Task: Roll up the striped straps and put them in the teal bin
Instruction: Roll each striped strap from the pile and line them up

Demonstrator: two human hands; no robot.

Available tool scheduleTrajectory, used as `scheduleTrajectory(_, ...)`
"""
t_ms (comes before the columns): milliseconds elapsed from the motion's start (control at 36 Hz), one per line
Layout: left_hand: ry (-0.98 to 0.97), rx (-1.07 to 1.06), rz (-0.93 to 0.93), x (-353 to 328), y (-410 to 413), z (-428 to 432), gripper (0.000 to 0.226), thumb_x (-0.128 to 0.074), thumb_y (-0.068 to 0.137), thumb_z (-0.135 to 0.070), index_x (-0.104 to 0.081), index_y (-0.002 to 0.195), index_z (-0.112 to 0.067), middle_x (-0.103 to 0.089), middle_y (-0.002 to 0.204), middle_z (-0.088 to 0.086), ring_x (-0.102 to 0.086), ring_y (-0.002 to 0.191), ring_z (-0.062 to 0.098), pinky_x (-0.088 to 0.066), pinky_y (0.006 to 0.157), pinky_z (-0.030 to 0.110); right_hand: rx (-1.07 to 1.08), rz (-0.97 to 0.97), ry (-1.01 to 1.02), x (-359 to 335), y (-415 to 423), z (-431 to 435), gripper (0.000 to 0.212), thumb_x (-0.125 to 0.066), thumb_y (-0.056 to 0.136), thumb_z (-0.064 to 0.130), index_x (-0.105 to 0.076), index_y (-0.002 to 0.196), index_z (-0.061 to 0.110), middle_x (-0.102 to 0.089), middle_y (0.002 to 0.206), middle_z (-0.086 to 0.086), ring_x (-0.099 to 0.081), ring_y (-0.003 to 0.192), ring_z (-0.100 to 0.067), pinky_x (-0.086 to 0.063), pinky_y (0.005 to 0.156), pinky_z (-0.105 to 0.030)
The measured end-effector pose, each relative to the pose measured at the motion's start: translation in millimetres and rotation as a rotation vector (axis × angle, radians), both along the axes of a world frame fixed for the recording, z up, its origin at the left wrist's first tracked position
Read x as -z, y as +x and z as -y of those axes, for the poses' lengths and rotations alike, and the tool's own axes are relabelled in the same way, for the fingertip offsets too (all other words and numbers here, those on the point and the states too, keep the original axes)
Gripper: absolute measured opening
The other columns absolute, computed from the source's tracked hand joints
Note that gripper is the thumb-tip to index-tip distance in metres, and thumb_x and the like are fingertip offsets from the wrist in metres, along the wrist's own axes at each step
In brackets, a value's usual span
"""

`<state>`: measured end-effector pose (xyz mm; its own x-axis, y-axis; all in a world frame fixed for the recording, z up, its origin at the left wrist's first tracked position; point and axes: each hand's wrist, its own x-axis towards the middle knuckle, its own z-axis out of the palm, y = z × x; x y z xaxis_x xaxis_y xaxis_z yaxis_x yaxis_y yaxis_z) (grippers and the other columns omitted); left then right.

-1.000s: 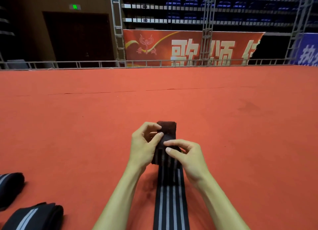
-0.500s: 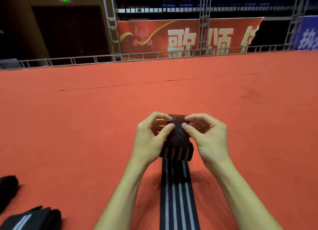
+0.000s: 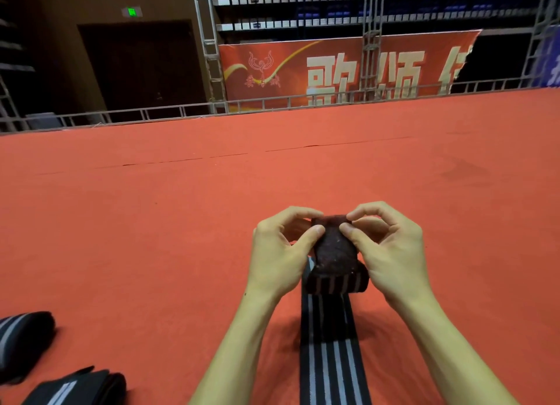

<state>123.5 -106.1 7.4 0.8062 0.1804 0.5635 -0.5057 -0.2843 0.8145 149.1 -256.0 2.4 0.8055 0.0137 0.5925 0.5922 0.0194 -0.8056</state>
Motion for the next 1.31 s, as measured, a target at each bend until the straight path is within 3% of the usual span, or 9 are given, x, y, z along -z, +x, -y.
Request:
scheduleTrajectory(194,-0.021,0.032,-0.005,-0.1,0.0,-0.1,0.021,-0.067,0.078,-0.012,-0.073,0.076,-0.032,-0.075,0.079,-0.008,-0.069,0.074,0.009,-0.057,0.074,0.037,-0.028,-0.017,0.017,-0.4,-0.2,-1.0,0.041,-0.070,0.084,-0.007,-0.067,0.101,0.030,-0.076,0.083,-0.003,-0.071,0.079,-0.014,-0.056,0.077,-0.035)
scheduleTrajectory(306,-0.013,0.043,0.003,-2.3,-2.5,0.6,0.026,-0.066,0.079,-0.008,-0.072,0.075,-0.033,-0.074,0.077,-0.010,-0.069,0.074,0.007,-0.054,0.074,0.031,-0.055,0.005,0.010,-1.3,-0.5,-1.4,0.037,-0.068,0.084,-0.012,-0.072,0.080,0.025,-0.075,0.082,0.007,-0.069,0.079,-0.009,-0.055,0.075,-0.024)
scheduleTrajectory(417,-0.020,0.058,-0.008,-4.4,-5.3,-1.1,0.036,-0.066,0.084,0.005,-0.071,0.076,-0.030,-0.073,0.079,-0.010,-0.069,0.075,0.008,-0.056,0.074,0.031,-0.055,0.025,0.035,-0.3,0.0,-3.8,0.035,-0.067,0.083,-0.014,-0.070,0.078,0.020,-0.074,0.078,0.007,-0.068,0.073,-0.006,-0.053,0.071,-0.017)
scheduleTrajectory(556,-0.101,0.131,-0.068,-11.0,-11.9,4.2,0.010,-0.072,0.085,-0.013,-0.071,0.078,-0.019,-0.074,0.080,-0.008,-0.069,0.073,0.010,-0.058,0.072,0.034,-0.040,0.063,0.079,0.8,0.2,-4.3,0.029,-0.067,0.083,-0.014,-0.071,0.079,0.014,-0.075,0.079,0.003,-0.070,0.074,-0.007,-0.054,0.072,-0.018)
scheduleTrajectory(694,-0.152,0.092,-0.086,-12.0,-10.8,7.5,0.013,-0.070,0.089,-0.006,-0.066,0.077,-0.012,-0.071,0.074,-0.010,-0.066,0.070,0.005,-0.054,0.064,0.023,-0.020,0.111,0.063,2.2,-0.4,-5.8,0.032,-0.068,0.083,-0.013,-0.071,0.079,0.018,-0.075,0.079,0.008,-0.070,0.074,-0.005,-0.053,0.072,-0.017)
scheduleTrajectory(806,-0.164,0.086,-0.151,-9.6,-8.2,3.9,0.006,-0.071,0.089,-0.011,-0.067,0.087,-0.015,-0.072,0.079,-0.006,-0.066,0.074,0.006,-0.053,0.063,0.024,-0.017,0.117,0.077,2.6,-0.9,-6.3,0.031,-0.068,0.083,-0.014,-0.072,0.079,0.017,-0.075,0.078,0.012,-0.071,0.074,-0.002,-0.052,0.071,-0.014)
scheduleTrajectory(1056,-0.067,0.091,-0.140,-7.5,-6.9,1.9,0.011,-0.068,0.090,-0.005,-0.073,0.083,-0.010,-0.073,0.077,-0.001,-0.065,0.072,0.007,-0.054,0.068,0.027,-0.018,0.108,0.078,5.4,1.0,-6.2,0.033,-0.070,0.080,-0.017,-0.073,0.078,0.016,-0.075,0.079,0.012,-0.070,0.074,-0.002,-0.053,0.072,-0.013)
scheduleTrajectory(1222,-0.052,0.081,-0.094,-9.2,-7.5,-0.1,0.016,-0.069,0.088,0.001,-0.073,0.080,-0.012,-0.073,0.075,-0.004,-0.064,0.068,0.003,-0.052,0.068,0.020,-0.089,0.032,0.066,2.9,-2.7,-4.6,0.032,-0.070,0.079,-0.017,-0.073,0.078,0.015,-0.076,0.082,0.006,-0.071,0.077,-0.005,-0.053,0.072,-0.014)
scheduleTrajectory(1306,-0.047,0.080,-0.072,-9.9,-8.3,-0.5,0.020,-0.069,0.087,0.002,-0.072,0.079,-0.017,-0.074,0.077,-0.005,-0.066,0.072,0.003,-0.052,0.070,0.019,-0.137,-0.011,0.076,0.1,-6.6,-1.3,0.020,-0.073,0.077,-0.002,-0.073,0.086,0.015,-0.077,0.088,-0.001,-0.072,0.083,-0.012,-0.056,0.075,-0.021)
